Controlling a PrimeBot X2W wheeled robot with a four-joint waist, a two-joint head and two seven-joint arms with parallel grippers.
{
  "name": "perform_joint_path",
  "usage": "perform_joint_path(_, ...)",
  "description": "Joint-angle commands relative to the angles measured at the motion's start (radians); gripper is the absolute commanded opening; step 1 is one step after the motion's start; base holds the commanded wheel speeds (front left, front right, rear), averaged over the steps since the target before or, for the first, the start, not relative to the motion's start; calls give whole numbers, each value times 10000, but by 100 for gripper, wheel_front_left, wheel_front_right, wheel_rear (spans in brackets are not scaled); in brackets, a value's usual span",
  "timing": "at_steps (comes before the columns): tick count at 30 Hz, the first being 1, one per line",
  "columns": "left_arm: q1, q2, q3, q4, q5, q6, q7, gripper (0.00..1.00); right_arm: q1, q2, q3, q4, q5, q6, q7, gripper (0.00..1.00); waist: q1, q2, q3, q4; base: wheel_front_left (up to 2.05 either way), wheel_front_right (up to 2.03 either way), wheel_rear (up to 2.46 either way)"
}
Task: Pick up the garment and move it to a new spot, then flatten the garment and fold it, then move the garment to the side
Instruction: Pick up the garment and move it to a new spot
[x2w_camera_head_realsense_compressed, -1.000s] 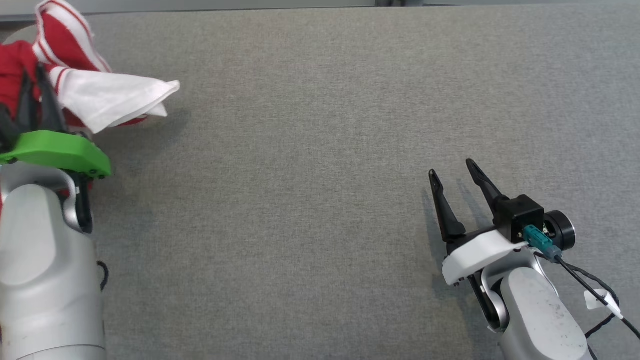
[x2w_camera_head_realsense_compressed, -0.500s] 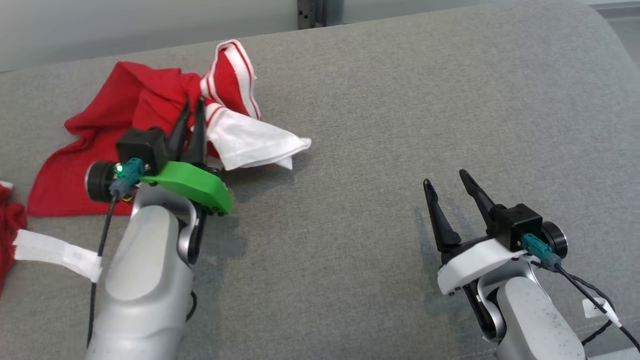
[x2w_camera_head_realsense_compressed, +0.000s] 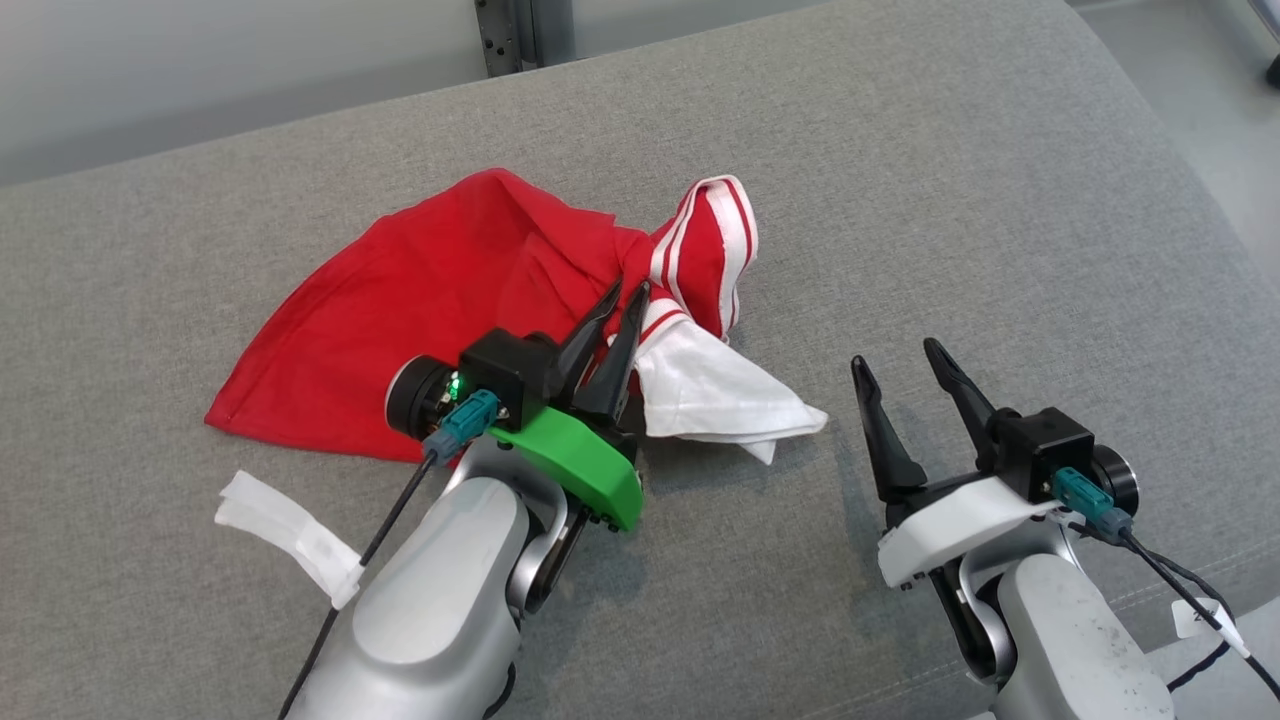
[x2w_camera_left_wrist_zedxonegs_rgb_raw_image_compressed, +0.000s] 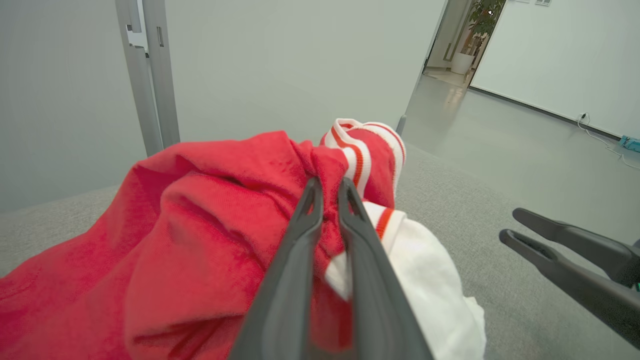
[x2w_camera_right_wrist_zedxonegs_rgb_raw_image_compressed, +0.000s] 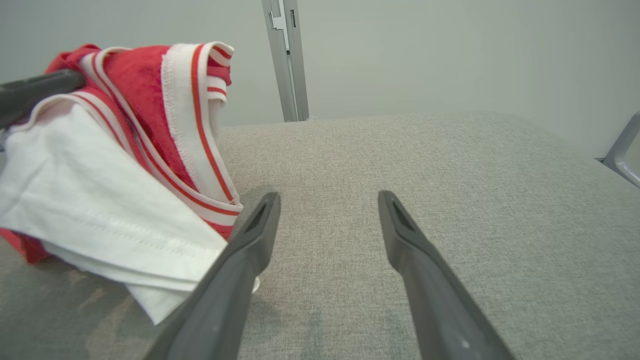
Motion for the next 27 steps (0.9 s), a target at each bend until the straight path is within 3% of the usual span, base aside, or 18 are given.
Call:
perform_joint_path(1,111,64,-43,-14,42,104,-7,74,116,-3,-35,-39,100,1,-31,100,0,-1,2,15,0,0,0)
perform_joint_path(2,154,62,-60,48,123,174,-7,100,124,-4,-59,-41,84,1,-31,100,0,-1,-8,37,0,0,0)
perform_joint_path(9,809,61,1017,134,756,589,-6,100,203,-5,-174,-44,81,1,-31,100,0,-1,-242,360,0,0,0)
perform_joint_path(20,3103,247,4488,-1120,2146,1088,-5,100,489,-10,-297,105,-55,1,-31,100,0,-1,-895,1133,0,0,0)
perform_joint_path(27,4685,153,6010,-1659,2872,942,-5,100,847,-7,-326,297,-123,1,-31,100,0,-1,-1533,1481,0,0,0)
